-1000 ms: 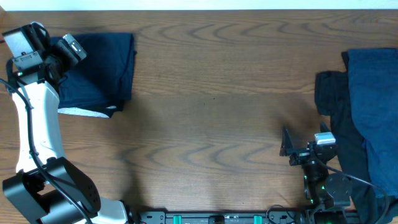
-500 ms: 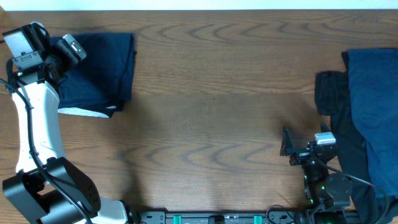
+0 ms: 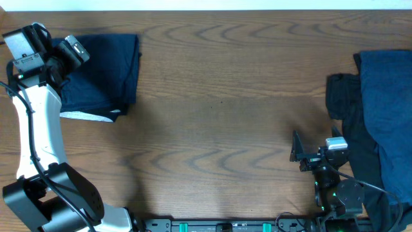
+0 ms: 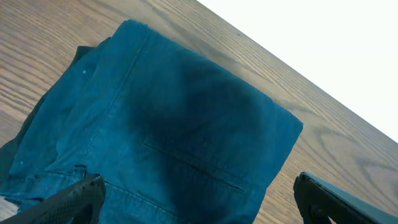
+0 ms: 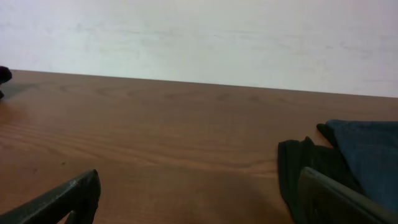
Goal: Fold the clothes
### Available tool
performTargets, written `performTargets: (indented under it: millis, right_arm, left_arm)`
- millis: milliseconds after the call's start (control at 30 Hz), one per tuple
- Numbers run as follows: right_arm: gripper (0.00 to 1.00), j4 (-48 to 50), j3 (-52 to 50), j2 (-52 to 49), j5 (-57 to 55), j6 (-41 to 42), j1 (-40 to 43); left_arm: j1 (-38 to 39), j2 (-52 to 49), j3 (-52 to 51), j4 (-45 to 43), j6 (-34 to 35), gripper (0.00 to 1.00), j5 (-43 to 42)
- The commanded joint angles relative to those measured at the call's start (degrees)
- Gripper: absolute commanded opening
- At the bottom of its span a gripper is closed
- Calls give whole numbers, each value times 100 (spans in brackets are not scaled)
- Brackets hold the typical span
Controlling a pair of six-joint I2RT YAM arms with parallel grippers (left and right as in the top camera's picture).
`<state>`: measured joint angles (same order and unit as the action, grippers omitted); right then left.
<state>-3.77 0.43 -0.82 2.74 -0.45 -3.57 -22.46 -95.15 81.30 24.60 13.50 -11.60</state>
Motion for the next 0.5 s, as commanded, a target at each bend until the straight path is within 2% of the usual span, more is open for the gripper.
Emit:
performTargets:
  millis: [0, 233, 467]
  right_arm:
    - [99, -31, -11, 48, -83, 81, -57]
    - [99, -31, -11, 48, -83, 81, -57]
    - [99, -31, -11, 48, -83, 81, -57]
  left_arm:
    - [-11, -33, 4, -2, -31, 98, 31]
    - [-9, -22, -50, 111, -31, 98, 31]
    - [120, 780, -50, 807, -31, 98, 31]
